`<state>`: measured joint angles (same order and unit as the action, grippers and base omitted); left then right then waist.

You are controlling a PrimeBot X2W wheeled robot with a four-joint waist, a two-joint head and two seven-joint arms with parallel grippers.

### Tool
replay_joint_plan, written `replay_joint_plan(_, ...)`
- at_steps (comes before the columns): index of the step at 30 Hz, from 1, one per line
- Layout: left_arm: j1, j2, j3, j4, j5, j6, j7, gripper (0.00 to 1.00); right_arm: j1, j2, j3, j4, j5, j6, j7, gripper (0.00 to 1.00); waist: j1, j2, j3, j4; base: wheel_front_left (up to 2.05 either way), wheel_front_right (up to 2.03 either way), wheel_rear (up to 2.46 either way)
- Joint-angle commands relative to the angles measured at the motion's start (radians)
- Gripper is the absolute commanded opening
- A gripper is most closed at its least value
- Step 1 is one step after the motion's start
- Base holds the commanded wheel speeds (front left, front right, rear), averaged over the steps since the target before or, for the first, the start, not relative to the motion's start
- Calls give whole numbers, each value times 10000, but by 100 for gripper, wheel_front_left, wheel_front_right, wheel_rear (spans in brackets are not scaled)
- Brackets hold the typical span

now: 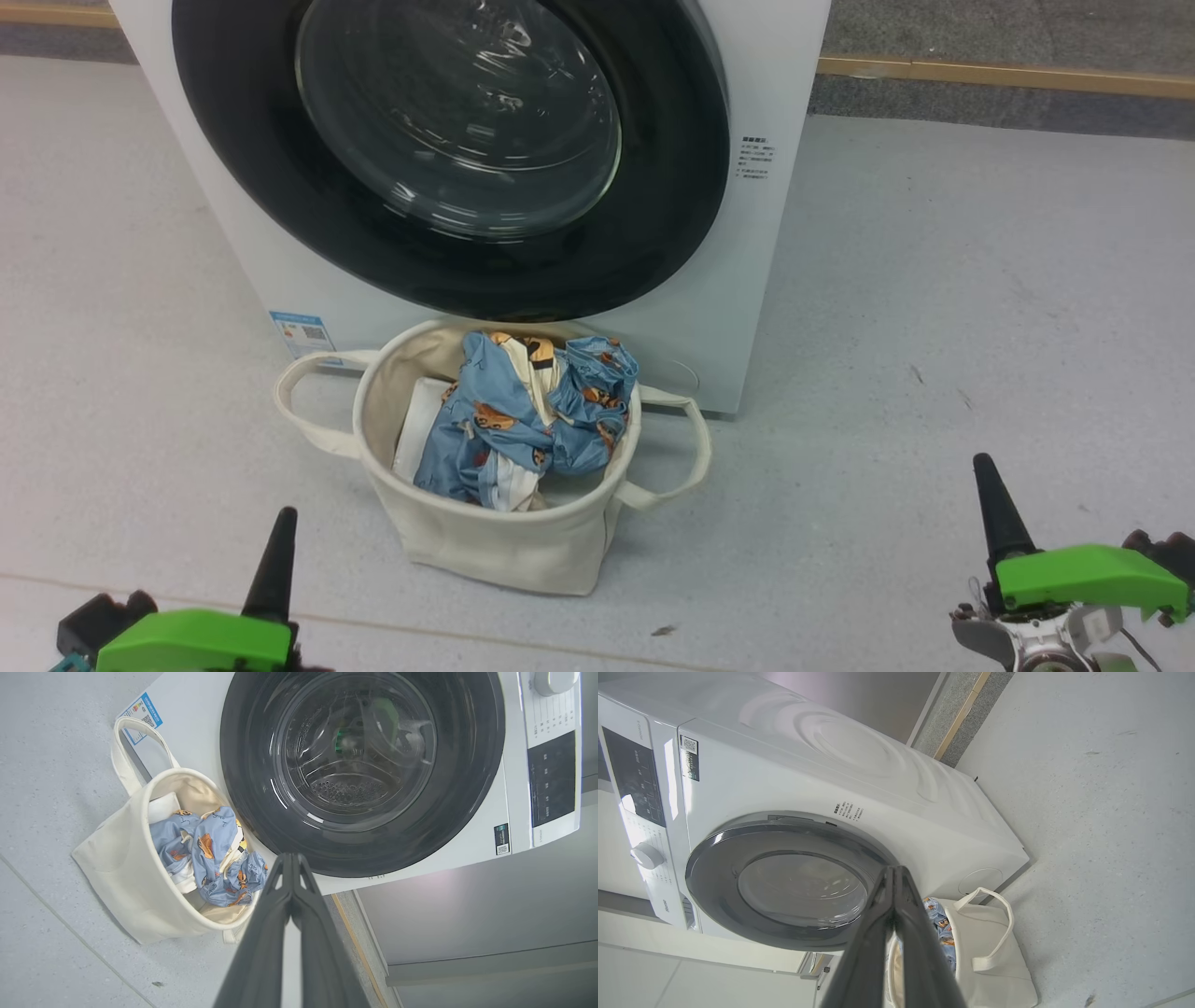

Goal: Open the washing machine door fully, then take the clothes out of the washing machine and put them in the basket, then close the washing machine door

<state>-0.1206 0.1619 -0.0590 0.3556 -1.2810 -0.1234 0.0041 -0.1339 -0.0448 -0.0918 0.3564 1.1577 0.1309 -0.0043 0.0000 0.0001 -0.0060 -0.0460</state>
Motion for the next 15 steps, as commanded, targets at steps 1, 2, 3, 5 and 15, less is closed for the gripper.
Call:
replay_joint_plan(1,-297,42,405,-446,-221,-51,76,0,-161,-55,90,-436,304,-1,89,0,0,-1,4,17,0,0,0)
replay_joint_plan(2,-286,12,441,-464,-303,-51,103,0,-150,-55,82,-454,416,-1,118,0,0,-1,6,29,0,0,0)
replay_joint_plan(3,-275,-19,476,-481,-384,-52,130,0,-139,-55,74,-472,528,-1,147,0,0,-1,8,40,0,0,0)
replay_joint_plan(5,-252,-81,547,-516,-546,-53,184,0,-116,-55,58,-508,751,-1,204,0,0,-1,13,64,0,0,0)
replay_joint_plan(15,-140,-389,899,-690,-1357,-59,455,0,-5,-55,-25,-689,1869,-1,493,0,0,-1,36,182,0,0,0)
